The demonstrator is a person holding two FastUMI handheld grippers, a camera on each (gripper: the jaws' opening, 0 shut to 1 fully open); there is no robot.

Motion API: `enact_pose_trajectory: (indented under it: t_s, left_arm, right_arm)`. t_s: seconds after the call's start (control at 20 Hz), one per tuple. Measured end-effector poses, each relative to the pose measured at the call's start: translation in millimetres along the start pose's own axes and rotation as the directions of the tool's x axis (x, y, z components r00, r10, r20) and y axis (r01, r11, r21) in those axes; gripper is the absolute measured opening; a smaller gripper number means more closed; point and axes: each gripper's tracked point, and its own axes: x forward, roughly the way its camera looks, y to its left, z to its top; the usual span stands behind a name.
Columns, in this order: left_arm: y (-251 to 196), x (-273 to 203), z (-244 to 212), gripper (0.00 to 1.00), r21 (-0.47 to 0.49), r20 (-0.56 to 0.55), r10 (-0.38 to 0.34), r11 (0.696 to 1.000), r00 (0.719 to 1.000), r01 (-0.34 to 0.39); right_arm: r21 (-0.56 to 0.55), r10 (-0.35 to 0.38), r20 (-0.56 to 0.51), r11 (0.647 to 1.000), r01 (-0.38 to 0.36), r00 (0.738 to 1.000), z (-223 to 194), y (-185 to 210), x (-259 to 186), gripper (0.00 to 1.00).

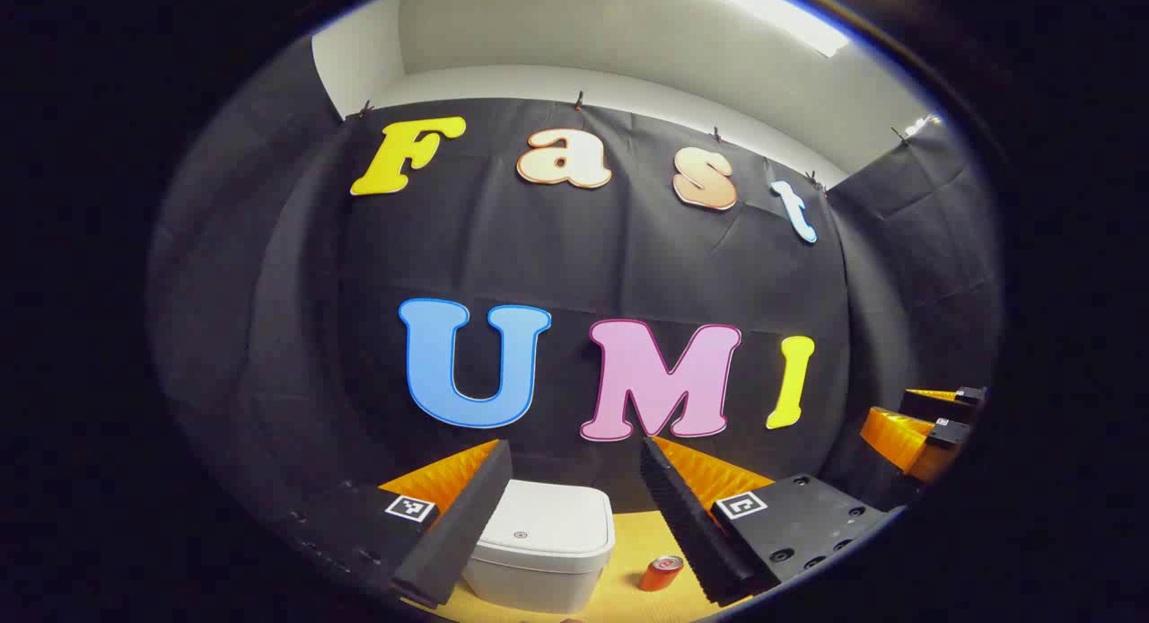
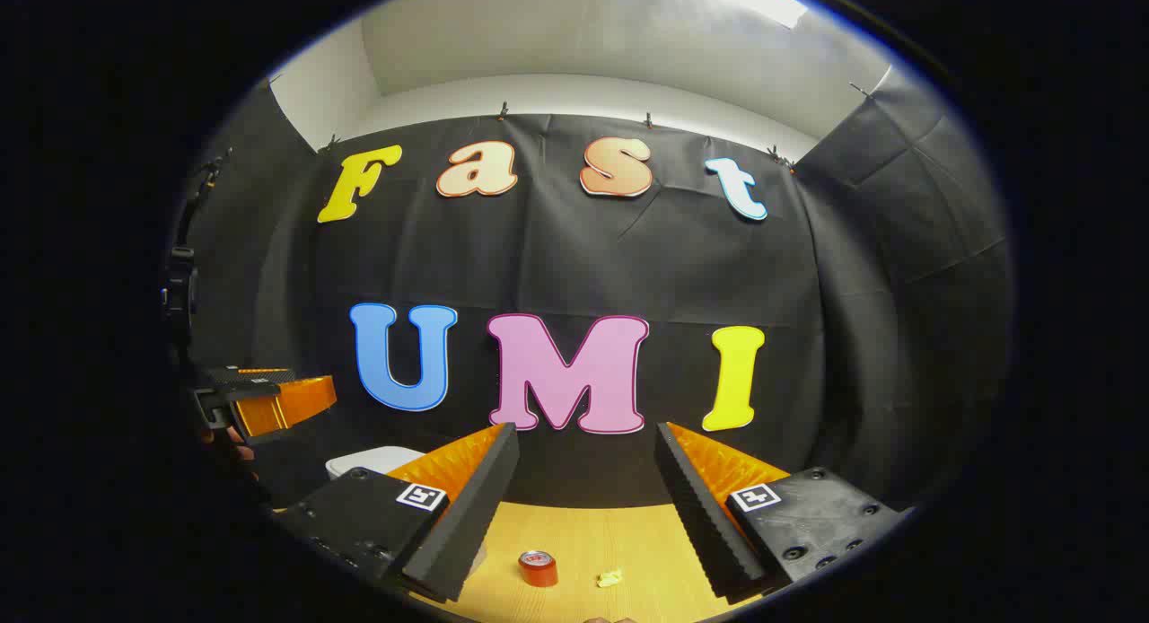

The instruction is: Press the lid of the desktop garbage bin to open it, pick up the crumpled paper on the desktop and throw it into the bin, then pick up the pop can on the desktop and drop it into the bin, and finally close the garbage bin lid.

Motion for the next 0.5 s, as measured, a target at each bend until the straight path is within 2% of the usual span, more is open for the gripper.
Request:
enact_pose_trajectory:
  t_s: [0.2, 0.5]
  left_arm:
    - [-6, -7, 4, 0.97, 0.015, 0.006, -0.009, 1.000, 1.000, 0.009]
    - [-5, -6, 2, 0.98, -0.013, -0.041, 0.043, 0.999, 0.998, -0.044]
  right_arm:
    - [0.019, 0.019, 0.007, 1.000, -0.019, 1.000, 2, 8, 3, 0.98]
    - [0.049, 0.055, 0.005, 0.997, -0.055, 0.998, 1, 15, 13, 1.00]
